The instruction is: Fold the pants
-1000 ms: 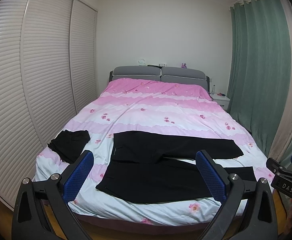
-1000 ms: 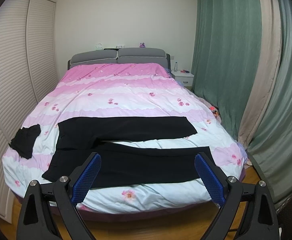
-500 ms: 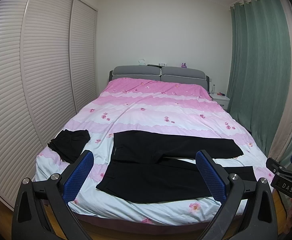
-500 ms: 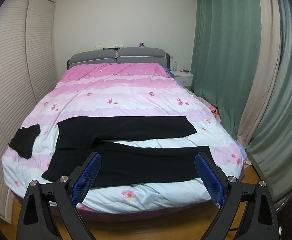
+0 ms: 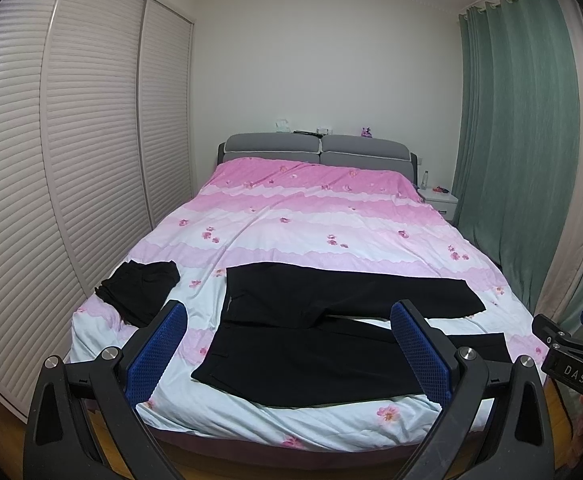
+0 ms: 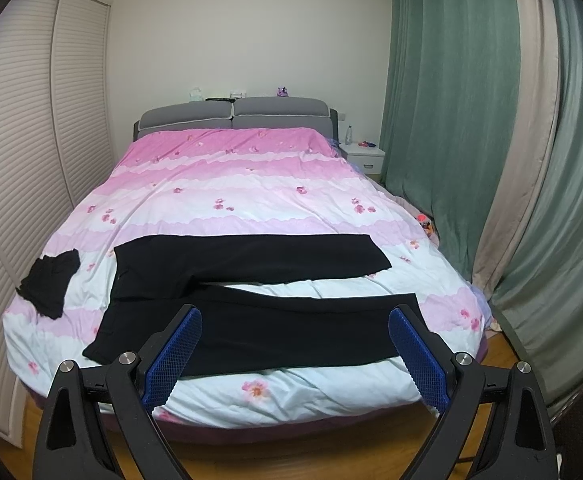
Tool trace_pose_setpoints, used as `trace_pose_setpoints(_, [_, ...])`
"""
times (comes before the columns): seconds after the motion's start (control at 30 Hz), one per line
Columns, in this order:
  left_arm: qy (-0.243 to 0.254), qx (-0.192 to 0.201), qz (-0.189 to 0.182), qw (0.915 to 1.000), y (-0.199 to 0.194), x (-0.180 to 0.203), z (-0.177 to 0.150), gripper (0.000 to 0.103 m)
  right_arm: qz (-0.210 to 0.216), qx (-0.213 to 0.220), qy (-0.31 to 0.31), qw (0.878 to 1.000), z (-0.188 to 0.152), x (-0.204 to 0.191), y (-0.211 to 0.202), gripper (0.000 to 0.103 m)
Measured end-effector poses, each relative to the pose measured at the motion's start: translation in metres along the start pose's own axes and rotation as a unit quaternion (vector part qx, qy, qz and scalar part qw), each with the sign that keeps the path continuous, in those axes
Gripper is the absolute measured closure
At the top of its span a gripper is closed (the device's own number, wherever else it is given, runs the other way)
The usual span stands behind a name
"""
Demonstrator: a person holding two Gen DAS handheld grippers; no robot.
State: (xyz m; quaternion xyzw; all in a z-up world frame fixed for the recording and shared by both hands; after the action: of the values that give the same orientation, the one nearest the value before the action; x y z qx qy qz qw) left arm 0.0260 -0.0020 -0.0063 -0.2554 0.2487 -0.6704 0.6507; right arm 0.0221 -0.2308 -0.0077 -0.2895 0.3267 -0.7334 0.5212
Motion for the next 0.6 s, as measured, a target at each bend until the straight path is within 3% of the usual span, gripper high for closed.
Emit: trace_pose_setpoints(0.6, [-0.002, -0.002, -0.002, 1.0000, -0.0004, -0.0035, 0.0006, 0.000, -0.001, 0.001, -0.001, 1.000, -0.0002, 0.0004, -0.0008, 0.007])
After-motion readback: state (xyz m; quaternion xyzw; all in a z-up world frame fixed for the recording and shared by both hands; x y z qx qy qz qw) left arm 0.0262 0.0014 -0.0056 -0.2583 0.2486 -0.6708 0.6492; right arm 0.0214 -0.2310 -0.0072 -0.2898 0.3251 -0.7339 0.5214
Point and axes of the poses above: each gripper's, at about its wrist camera, not at the fingertips, and y roughly the way its jaws point, x to its right, z to its top, the point moved 4 cm from there along y, roughly the way its jaws point, and after that the axes turned 15 degrees about -x, right-handed, at the moved point
